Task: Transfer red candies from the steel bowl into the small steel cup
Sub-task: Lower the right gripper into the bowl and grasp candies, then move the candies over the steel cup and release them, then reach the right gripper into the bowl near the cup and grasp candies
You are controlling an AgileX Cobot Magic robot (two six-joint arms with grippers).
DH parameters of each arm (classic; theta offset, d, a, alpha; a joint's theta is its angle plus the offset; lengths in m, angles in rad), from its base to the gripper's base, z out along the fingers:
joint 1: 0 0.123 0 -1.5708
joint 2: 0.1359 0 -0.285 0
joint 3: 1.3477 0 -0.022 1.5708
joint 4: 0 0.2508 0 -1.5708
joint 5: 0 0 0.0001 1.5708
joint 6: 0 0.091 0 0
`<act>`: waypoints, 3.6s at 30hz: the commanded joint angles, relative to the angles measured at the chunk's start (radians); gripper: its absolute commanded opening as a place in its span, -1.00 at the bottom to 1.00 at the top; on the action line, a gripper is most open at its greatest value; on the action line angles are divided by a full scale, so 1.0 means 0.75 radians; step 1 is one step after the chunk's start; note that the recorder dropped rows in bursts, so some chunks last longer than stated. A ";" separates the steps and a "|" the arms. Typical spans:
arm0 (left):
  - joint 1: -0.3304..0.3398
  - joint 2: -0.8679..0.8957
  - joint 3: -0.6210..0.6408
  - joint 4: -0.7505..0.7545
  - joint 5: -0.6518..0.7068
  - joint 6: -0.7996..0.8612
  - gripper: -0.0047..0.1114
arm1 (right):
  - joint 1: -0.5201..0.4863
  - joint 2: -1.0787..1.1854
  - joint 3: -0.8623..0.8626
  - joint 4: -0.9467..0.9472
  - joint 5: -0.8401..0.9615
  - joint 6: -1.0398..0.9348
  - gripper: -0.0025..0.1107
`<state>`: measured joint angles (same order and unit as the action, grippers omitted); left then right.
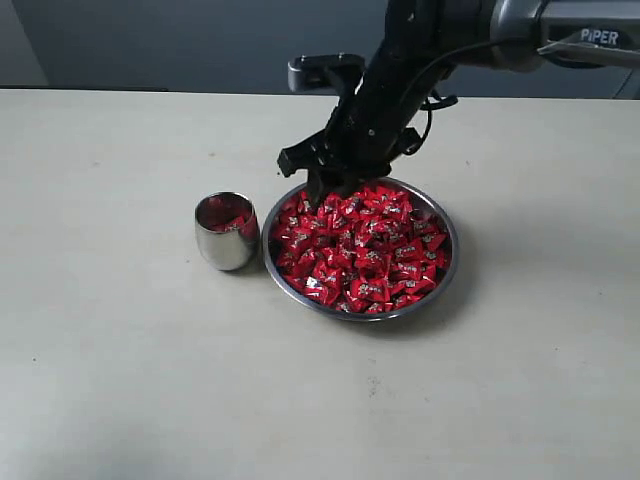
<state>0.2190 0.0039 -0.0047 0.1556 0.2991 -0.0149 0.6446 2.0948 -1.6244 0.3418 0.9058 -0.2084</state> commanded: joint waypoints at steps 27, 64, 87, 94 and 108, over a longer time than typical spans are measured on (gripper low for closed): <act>-0.001 -0.005 0.006 0.005 -0.015 -0.005 -0.91 | -0.006 0.006 0.006 0.068 0.000 0.000 -0.95; -0.001 -0.005 0.006 0.005 -0.015 -0.005 -0.91 | 0.126 0.157 -0.238 0.358 0.078 -0.169 -0.08; -0.001 -0.005 0.006 0.005 -0.015 -0.005 -0.91 | -0.042 0.083 -0.235 0.076 0.288 -0.091 -0.12; -0.001 -0.005 0.006 0.005 -0.015 -0.005 -0.91 | 0.003 0.167 -0.235 0.100 0.252 -0.091 -0.13; -0.001 -0.005 0.006 0.005 -0.015 -0.005 -0.91 | 0.071 0.291 -0.235 -0.048 0.112 0.094 -0.28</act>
<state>0.2190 0.0039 -0.0047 0.1556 0.2991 -0.0149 0.7001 2.3105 -1.7957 0.3161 0.9978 -0.1536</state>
